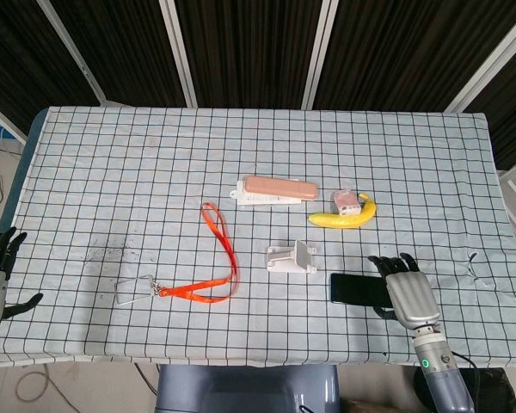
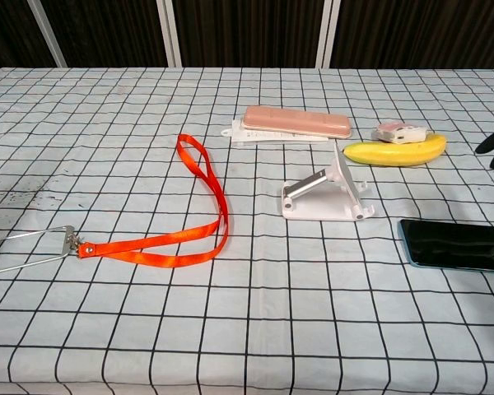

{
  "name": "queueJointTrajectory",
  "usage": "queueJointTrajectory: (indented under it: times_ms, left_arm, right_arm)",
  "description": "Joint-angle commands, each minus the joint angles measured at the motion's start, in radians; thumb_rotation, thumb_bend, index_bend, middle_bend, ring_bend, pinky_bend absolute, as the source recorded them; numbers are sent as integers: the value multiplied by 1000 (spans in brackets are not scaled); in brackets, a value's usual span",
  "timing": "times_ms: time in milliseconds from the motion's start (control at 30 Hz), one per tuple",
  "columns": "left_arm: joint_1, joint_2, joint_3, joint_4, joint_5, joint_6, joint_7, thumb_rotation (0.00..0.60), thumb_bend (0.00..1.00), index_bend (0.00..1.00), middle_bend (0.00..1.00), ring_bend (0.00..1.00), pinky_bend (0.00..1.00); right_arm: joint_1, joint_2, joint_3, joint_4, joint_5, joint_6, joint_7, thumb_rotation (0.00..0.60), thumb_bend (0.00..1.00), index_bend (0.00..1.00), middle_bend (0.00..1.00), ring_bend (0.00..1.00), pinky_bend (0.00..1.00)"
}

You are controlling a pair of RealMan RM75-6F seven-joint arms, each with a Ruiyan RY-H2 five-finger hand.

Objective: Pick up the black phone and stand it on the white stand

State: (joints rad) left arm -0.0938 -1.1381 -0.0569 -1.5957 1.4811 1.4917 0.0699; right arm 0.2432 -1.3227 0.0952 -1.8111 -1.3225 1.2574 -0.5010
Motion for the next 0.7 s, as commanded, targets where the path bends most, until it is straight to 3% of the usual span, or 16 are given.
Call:
queueJointTrajectory:
  times_ms: [33, 700]
  left_arm:
    - [0, 0, 0, 0, 0, 0, 0, 600, 0, 0, 0, 0, 0]
    - [0, 3, -1, -7, -9, -5, -7, 600, 0, 0, 0, 0, 0]
  right_arm:
    - [12, -31, 1, 21, 38, -17, -25, 600, 89, 228, 292, 267, 169]
    - [50, -119, 5, 121, 187, -64, -53, 600, 117, 247, 294, 268, 168]
